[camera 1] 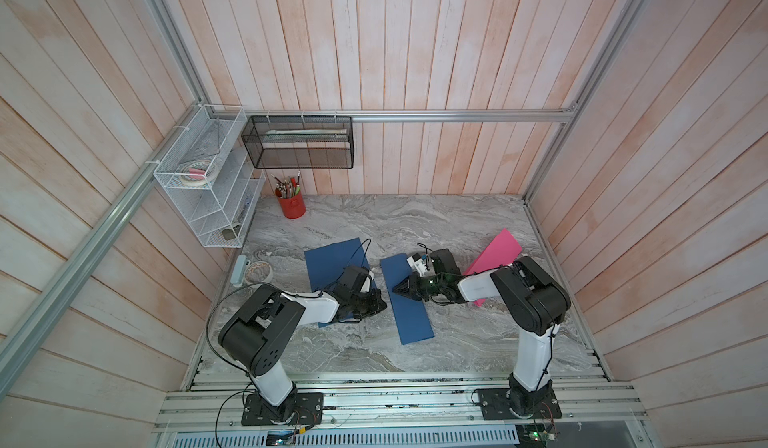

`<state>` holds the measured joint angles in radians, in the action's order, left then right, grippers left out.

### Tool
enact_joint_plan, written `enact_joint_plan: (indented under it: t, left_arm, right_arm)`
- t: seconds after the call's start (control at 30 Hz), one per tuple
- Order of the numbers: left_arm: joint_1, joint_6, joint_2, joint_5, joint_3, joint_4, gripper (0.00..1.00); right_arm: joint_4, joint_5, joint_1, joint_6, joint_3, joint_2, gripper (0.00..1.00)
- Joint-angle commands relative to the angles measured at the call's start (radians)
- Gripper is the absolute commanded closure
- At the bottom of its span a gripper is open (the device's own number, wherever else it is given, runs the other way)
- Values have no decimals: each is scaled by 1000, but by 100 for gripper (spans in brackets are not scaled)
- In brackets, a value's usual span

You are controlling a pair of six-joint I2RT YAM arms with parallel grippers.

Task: Fold the rectangular paper in half along the long edge
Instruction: Fold the paper at the center of the board.

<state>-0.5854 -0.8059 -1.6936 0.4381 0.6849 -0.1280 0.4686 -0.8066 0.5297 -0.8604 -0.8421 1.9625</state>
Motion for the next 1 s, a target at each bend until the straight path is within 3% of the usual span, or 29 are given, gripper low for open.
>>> enact_joint_plan:
  t: [0.0, 0.97]
  left_arm:
    - [-7, -4, -15, 11, -7, -17, 100]
    - [-10, -36, -9, 35, 12, -92, 100]
  right_arm:
    - [19, -7, 7, -8, -14, 16, 78]
    - [49, -9, 7, -25, -17, 45, 78]
